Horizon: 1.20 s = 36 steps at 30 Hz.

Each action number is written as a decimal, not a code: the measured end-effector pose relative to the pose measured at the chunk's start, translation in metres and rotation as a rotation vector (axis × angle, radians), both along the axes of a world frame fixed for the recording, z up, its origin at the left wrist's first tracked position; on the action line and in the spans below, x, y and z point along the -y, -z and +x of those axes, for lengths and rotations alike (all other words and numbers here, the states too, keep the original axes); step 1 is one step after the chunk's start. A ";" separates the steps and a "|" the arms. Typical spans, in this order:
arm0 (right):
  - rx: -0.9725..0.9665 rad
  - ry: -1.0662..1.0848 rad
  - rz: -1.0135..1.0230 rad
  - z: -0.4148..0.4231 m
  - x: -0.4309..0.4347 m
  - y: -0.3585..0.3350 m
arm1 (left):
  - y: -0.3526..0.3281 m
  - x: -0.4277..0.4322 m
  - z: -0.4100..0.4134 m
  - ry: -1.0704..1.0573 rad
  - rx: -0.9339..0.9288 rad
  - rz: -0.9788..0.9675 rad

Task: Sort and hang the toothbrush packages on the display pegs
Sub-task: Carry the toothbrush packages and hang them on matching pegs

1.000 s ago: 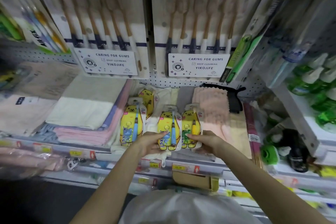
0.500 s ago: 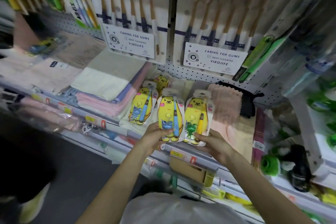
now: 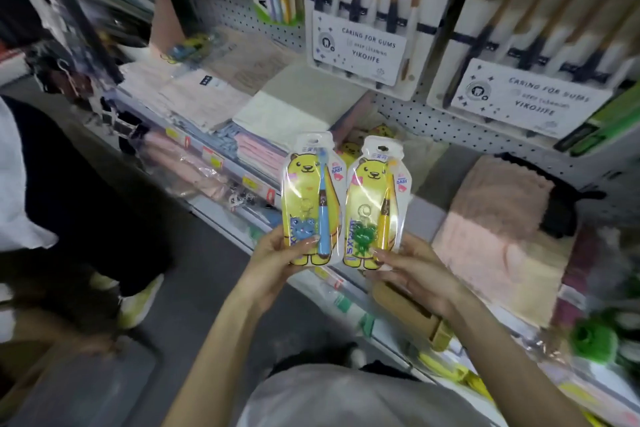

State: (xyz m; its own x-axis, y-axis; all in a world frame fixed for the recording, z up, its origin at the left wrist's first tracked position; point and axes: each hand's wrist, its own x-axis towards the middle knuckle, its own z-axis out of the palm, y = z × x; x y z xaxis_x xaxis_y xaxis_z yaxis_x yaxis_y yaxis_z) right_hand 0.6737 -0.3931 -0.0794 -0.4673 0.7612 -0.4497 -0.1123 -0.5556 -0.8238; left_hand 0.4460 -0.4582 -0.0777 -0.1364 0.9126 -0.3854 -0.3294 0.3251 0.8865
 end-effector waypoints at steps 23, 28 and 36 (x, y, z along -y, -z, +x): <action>0.028 0.095 0.264 -0.224 0.081 -0.082 | -0.085 0.075 -0.190 -0.146 -0.034 0.145; 0.009 0.092 0.277 -0.252 0.057 -0.092 | -0.095 0.056 -0.218 -0.159 -0.053 0.180; -0.065 0.099 0.314 -0.306 -0.012 -0.111 | -0.115 -0.005 -0.268 -0.183 -0.086 0.248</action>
State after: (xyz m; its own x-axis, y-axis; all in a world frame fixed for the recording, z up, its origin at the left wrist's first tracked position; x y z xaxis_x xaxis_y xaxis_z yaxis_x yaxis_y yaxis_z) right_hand 0.3678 -0.3816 0.0312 -0.4043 0.9009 -0.1579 -0.2113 -0.2599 -0.9422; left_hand 0.1776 -0.4530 0.0378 -0.3293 0.9346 -0.1342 -0.2824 0.0382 0.9585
